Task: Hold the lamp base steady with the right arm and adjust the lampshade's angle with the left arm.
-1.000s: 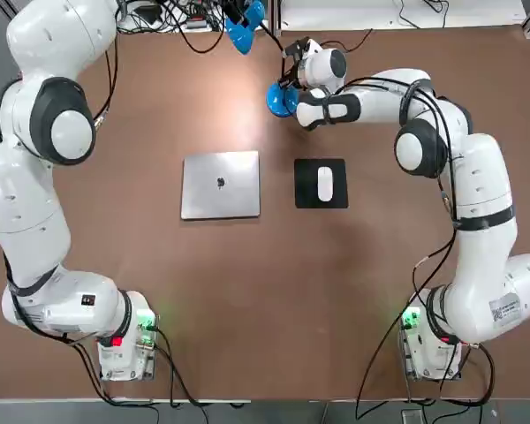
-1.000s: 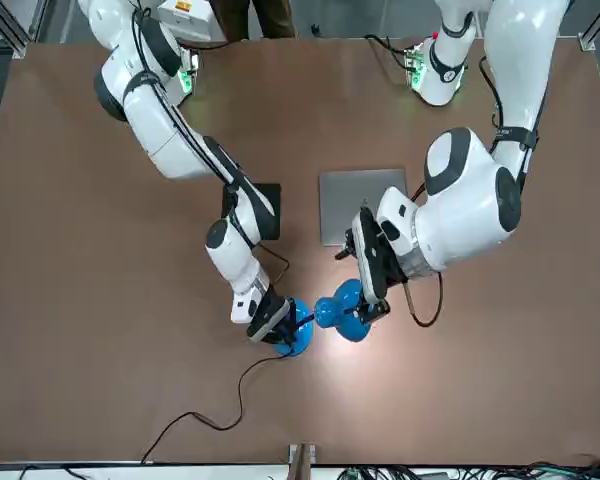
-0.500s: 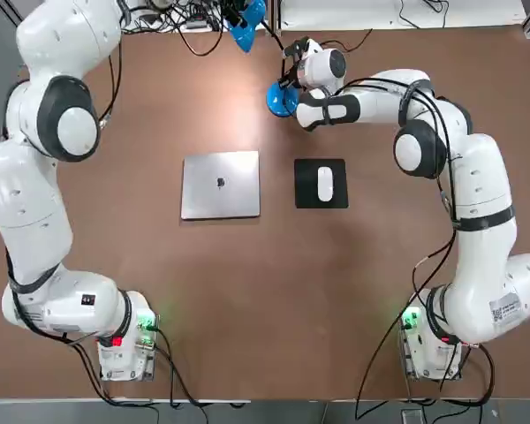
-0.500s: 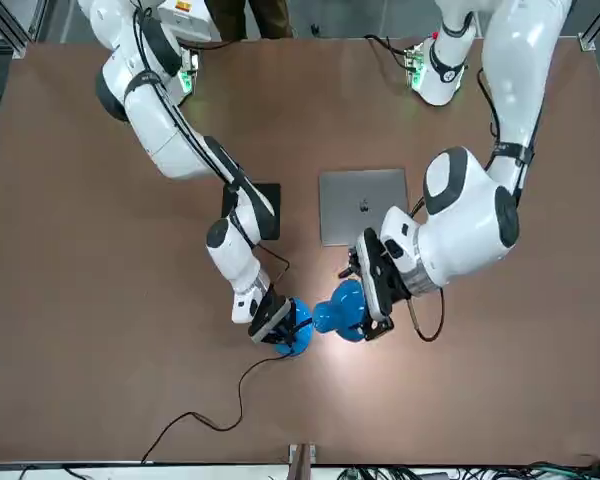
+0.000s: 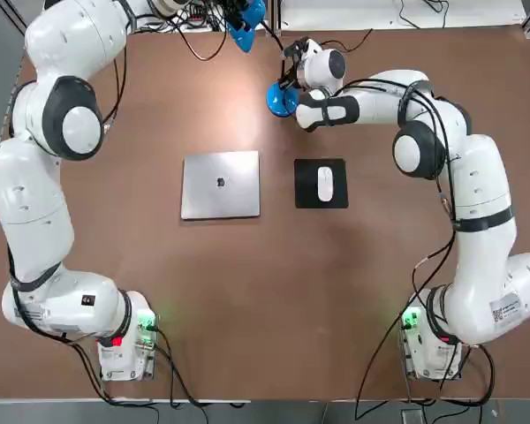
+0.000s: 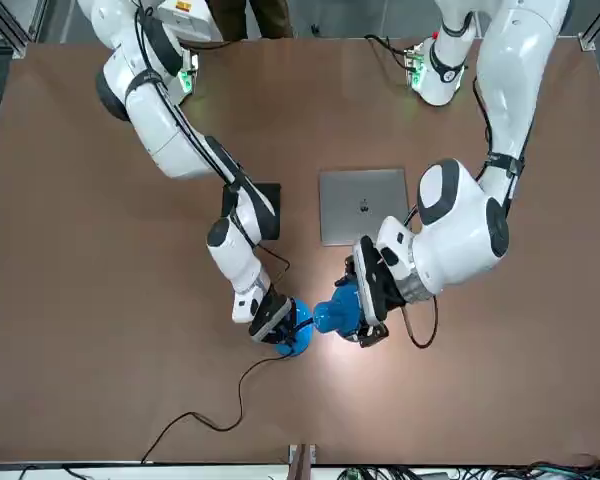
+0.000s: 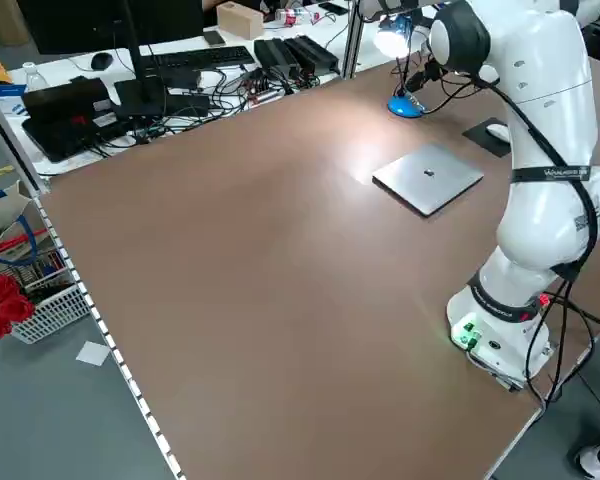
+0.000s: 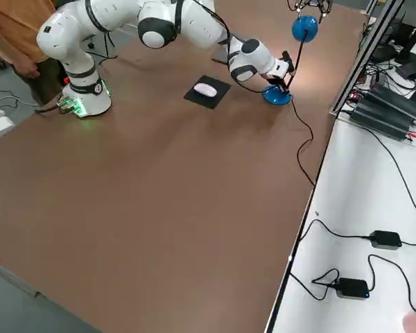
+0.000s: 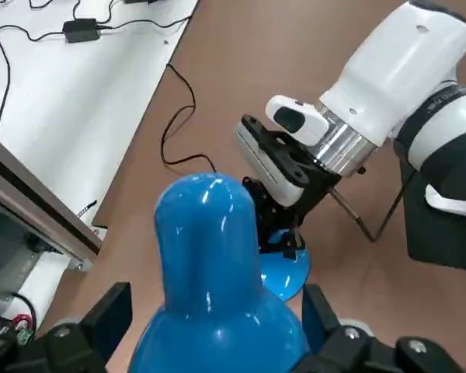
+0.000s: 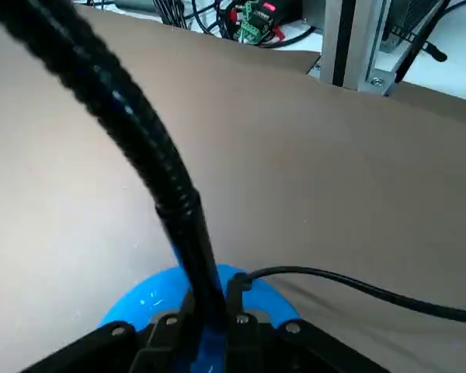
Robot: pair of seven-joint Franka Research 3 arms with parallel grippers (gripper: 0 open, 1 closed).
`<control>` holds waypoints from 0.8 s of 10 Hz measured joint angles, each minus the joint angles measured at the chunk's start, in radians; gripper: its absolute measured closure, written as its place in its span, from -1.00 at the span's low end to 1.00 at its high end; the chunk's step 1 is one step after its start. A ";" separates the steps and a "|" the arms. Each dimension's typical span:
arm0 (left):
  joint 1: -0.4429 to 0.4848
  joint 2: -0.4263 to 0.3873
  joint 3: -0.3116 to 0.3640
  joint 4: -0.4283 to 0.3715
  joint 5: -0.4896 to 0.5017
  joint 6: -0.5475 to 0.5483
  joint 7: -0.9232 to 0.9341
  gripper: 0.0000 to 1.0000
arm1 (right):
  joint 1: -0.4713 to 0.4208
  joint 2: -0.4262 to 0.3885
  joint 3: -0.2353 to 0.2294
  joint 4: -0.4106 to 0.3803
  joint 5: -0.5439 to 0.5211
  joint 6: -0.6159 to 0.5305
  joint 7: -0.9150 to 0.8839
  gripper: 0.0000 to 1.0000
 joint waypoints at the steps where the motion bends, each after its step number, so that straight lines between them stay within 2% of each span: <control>1: -0.005 0.004 -0.001 0.000 -0.009 0.010 0.000 -0.89 | 0.002 0.000 -0.003 0.000 0.000 0.001 0.000 0.69; 6: -0.018 0.027 -0.001 0.031 -0.012 0.018 0.000 -0.70 | 0.008 0.000 -0.011 -0.002 0.000 0.012 0.001 0.69; 8: -0.018 0.041 -0.001 0.033 -0.012 0.054 0.000 -0.70 | 0.009 0.000 -0.012 -0.003 0.000 0.015 0.001 0.69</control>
